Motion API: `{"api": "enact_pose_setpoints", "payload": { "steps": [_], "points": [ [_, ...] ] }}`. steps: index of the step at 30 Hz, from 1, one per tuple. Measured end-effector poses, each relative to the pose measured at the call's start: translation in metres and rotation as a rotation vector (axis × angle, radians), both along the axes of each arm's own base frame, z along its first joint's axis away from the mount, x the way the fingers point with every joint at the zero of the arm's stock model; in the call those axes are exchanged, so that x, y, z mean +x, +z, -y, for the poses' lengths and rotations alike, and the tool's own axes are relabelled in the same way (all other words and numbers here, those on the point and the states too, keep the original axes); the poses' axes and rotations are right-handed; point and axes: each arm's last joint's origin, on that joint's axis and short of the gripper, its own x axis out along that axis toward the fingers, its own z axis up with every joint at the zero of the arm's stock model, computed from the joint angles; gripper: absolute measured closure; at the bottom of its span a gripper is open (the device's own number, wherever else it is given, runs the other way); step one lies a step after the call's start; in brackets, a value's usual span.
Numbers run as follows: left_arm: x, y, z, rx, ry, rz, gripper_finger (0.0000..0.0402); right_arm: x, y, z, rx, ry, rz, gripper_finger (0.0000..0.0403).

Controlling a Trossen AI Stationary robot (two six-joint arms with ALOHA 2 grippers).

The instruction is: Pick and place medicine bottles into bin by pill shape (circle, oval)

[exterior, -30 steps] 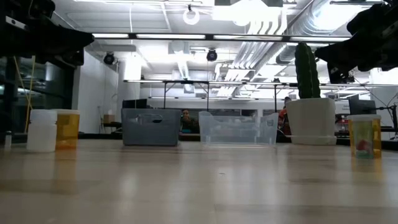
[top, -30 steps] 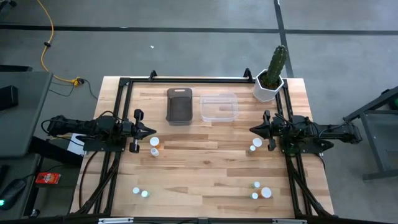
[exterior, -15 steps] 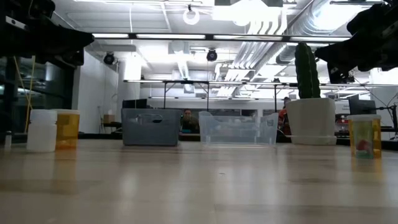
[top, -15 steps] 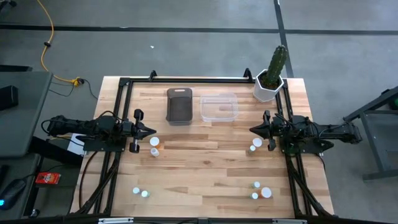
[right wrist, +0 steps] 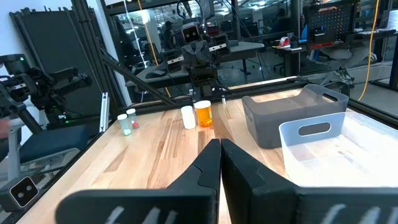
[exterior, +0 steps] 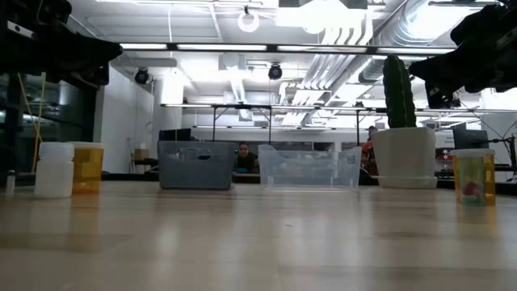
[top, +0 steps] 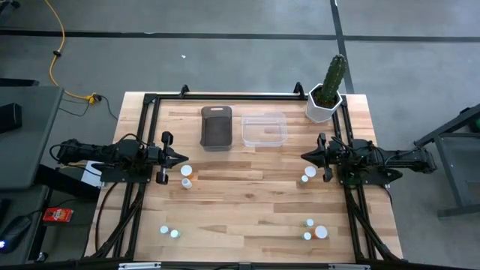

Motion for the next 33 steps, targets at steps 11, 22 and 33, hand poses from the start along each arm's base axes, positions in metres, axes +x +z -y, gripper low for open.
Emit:
{"api": "enact_pose_setpoints", "payload": {
  "steps": [11,22,33],
  "points": [
    [0.000,0.002,0.000,-0.065,-0.011,0.022,0.0398,0.000,0.000,0.000,0.000,0.000,0.000,0.0398],
    [-0.009,0.039,-0.004,-0.709,-0.023,0.500,0.0398,0.000,0.000,0.000,0.000,0.000,0.000,0.0398],
    [0.038,0.102,-0.004,-0.671,0.113,0.210,0.0294,0.000,0.000,0.000,0.000,0.000,0.000,0.0398]
  ]
}}
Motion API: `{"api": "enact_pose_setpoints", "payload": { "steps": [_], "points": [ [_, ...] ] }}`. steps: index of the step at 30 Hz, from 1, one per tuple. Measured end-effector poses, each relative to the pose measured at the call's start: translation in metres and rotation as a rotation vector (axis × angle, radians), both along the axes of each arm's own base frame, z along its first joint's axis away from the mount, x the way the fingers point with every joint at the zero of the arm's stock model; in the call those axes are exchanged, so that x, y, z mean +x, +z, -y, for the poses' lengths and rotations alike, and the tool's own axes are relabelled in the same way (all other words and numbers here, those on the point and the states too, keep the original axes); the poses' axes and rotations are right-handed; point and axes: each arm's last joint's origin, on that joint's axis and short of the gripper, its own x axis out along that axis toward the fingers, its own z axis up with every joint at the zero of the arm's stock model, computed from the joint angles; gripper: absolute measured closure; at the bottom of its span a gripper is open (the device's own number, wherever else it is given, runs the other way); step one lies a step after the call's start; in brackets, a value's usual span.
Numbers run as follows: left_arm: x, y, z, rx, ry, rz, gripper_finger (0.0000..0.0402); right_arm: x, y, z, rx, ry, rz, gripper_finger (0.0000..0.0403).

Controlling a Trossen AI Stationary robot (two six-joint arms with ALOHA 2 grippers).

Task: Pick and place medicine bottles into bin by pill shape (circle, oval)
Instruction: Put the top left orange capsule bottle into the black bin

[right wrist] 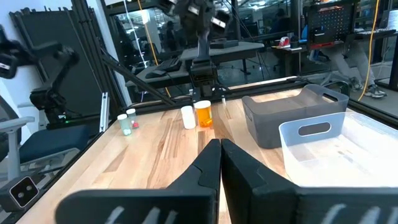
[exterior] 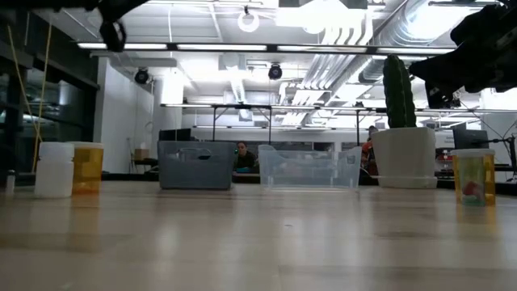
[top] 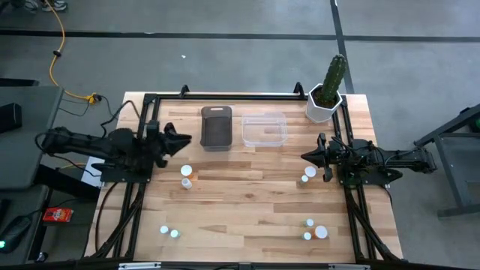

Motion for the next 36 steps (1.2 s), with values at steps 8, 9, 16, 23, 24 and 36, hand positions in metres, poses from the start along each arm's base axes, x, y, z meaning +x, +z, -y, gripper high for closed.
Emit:
{"api": "enact_pose_setpoints", "payload": {
  "steps": [8,9,16,23,24,36],
  "points": [
    [0.050,0.041,0.002,-0.008,-0.048,-0.427,0.0207,0.000,0.000,0.000,0.000,0.000,0.000,0.0398],
    [0.055,0.042,0.003,-0.019,-0.072,-0.487,0.0201,0.000,0.000,0.000,0.000,0.000,0.000,0.0398],
    [0.079,0.033,0.011,-0.005,-0.256,-0.960,0.0186,0.000,0.000,0.000,0.000,0.000,0.000,0.0398],
    [0.077,0.003,0.009,-0.244,-0.086,-1.300,0.0186,0.000,0.000,0.000,0.000,0.000,0.000,0.0398],
    [0.076,0.000,0.009,-0.272,-0.064,-1.335,0.0186,0.000,0.000,0.000,0.000,0.000,0.000,0.0398],
    [0.093,-0.030,0.017,-0.528,0.237,-1.426,0.0186,0.000,0.000,0.000,0.000,0.000,0.000,0.0398]
  ]
}}
